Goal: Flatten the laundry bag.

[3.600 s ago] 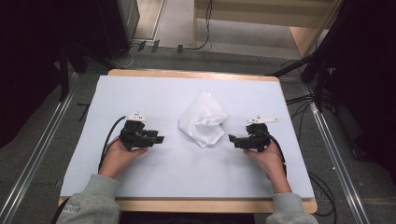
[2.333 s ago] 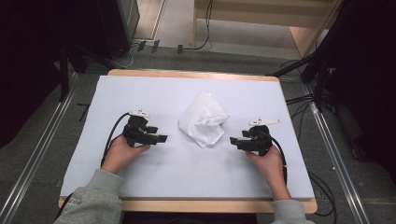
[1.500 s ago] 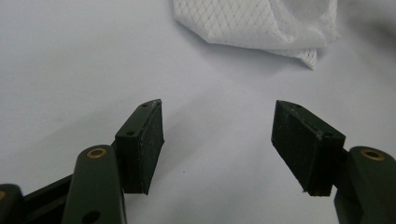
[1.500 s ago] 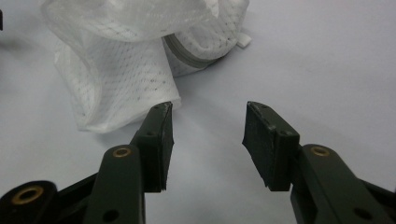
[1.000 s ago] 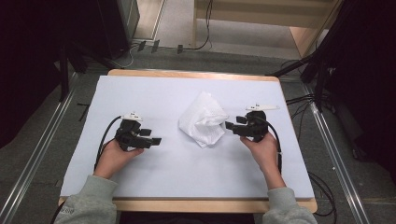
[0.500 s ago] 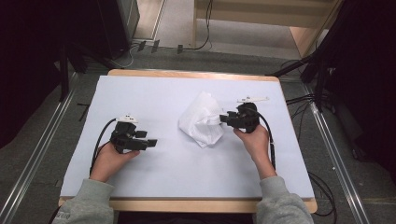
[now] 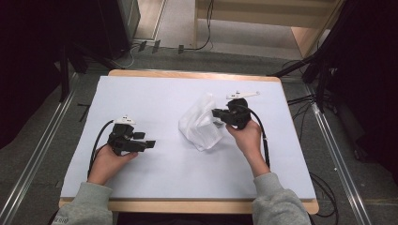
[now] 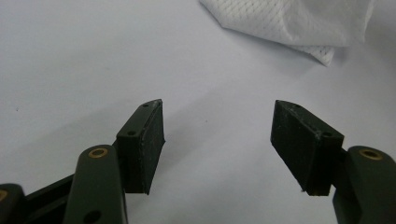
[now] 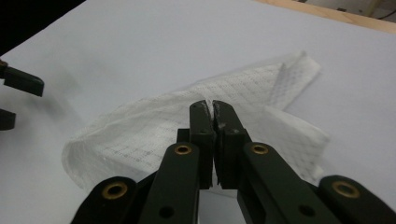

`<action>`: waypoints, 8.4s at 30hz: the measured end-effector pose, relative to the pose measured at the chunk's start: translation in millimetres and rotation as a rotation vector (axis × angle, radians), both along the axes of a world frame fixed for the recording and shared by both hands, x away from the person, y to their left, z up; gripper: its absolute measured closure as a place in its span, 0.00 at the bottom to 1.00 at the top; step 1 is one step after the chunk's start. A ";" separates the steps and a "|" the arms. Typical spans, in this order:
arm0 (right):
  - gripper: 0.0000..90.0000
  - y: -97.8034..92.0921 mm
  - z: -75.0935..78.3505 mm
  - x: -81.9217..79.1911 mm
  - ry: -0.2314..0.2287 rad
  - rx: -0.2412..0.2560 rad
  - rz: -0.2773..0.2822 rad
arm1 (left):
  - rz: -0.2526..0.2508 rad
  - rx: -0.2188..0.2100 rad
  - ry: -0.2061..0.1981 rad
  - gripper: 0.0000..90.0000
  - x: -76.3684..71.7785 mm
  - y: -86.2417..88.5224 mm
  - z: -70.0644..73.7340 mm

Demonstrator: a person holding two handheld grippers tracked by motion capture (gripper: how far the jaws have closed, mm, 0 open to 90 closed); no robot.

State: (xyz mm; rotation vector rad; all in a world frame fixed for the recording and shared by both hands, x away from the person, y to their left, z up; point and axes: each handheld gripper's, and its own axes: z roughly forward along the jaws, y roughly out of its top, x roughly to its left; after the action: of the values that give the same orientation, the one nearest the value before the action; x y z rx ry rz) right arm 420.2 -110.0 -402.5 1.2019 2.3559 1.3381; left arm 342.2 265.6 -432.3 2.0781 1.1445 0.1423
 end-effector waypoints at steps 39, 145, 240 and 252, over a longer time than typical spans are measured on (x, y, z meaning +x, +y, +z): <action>0.73 95.2 1.9 -12.0 -0.010 -0.052 0.224 | 0.017 -0.019 -0.020 0.40 -1.8 3.5 2.3; 0.67 -4.4 -36.6 -3.4 0.074 -0.092 0.040 | 0.270 -0.201 0.050 0.74 42.2 94.5 3.9; 0.77 -65.6 -37.8 -29.8 0.079 -0.085 -0.045 | 0.147 -0.115 0.001 0.50 37.7 47.7 14.9; 0.67 -37.7 -39.9 10.4 0.081 -0.099 -0.013 | 0.167 -0.103 0.010 0.49 16.5 57.3 14.0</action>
State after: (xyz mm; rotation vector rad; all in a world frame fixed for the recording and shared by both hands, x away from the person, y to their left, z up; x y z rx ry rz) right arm 430.6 -147.7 -442.4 1.2627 2.4333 1.1749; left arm 358.7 322.8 -418.3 1.8950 1.3042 0.1497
